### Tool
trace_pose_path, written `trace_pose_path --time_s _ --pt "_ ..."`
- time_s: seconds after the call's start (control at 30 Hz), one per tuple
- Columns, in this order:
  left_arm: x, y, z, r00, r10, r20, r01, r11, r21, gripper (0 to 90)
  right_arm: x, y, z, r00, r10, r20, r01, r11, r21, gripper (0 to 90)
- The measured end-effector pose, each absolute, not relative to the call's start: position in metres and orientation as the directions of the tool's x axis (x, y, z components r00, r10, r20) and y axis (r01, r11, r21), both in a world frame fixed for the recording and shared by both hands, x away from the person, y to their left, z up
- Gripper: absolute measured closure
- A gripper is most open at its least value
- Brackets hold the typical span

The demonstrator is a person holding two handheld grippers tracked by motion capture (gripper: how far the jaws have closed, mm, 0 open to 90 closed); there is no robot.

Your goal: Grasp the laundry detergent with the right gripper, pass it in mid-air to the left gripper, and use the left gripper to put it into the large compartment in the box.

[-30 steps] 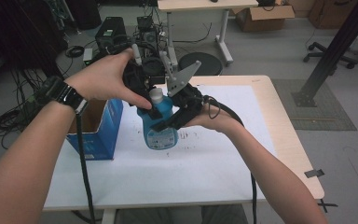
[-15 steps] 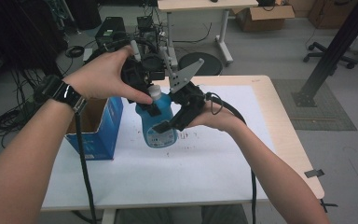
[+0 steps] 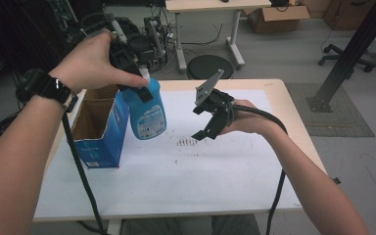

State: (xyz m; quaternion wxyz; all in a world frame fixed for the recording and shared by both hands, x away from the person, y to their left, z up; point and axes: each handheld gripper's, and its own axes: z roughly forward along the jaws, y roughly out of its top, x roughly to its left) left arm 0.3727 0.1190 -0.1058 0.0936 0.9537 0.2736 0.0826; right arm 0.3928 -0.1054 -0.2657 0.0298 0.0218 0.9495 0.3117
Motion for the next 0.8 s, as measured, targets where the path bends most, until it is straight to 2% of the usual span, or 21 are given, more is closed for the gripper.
trace_pose_path --time_s 0.13,0.2,0.27,0.3,0.37,0.63,0.73,0.8 --pt "0.379 0.134 -0.096 0.743 0.661 0.107 0.621 -0.74 0.258 38.2 0.394 -0.12 -0.273 -0.995 0.069 -0.074 0.024 0.875 0.483 11.1" --pt "0.382 0.143 -0.092 0.653 0.751 0.095 0.707 -0.65 0.276 38.2 0.394 -0.129 -0.277 -0.992 0.083 -0.097 0.035 0.907 0.419 11.2" --pt "0.383 0.148 -0.09 0.618 0.78 0.092 0.735 -0.616 0.284 38.2 0.396 -0.14 -0.28 -0.989 0.102 -0.106 0.055 0.923 0.38 11.5" --pt "0.385 0.158 -0.087 0.544 0.835 0.086 0.787 -0.543 0.292 38.2 0.396 -0.145 -0.281 -0.988 0.114 -0.109 0.067 0.927 0.369 11.5" --pt "0.387 0.168 -0.085 0.481 0.873 0.082 0.823 -0.481 0.301 38.2 0.398 -0.156 -0.284 -0.984 0.134 -0.116 0.087 0.935 0.343 11.5" --pt "0.39 0.214 -0.076 0.285 0.955 0.086 0.898 -0.297 0.324 38.1 0.4 -0.194 -0.288 -0.973 0.189 -0.13 0.151 0.954 0.258 10.5" --pt "0.39 0.223 -0.076 0.266 0.96 0.092 0.902 -0.281 0.327 38.2 0.402 -0.203 -0.29 -0.971 0.197 -0.133 0.161 0.957 0.241 10.4" --pt "0.39 0.232 -0.078 0.209 0.972 0.105 0.914 -0.232 0.334 38.2 0.405 -0.217 -0.293 -0.969 0.22 -0.109 0.189 0.952 0.241 9.9"
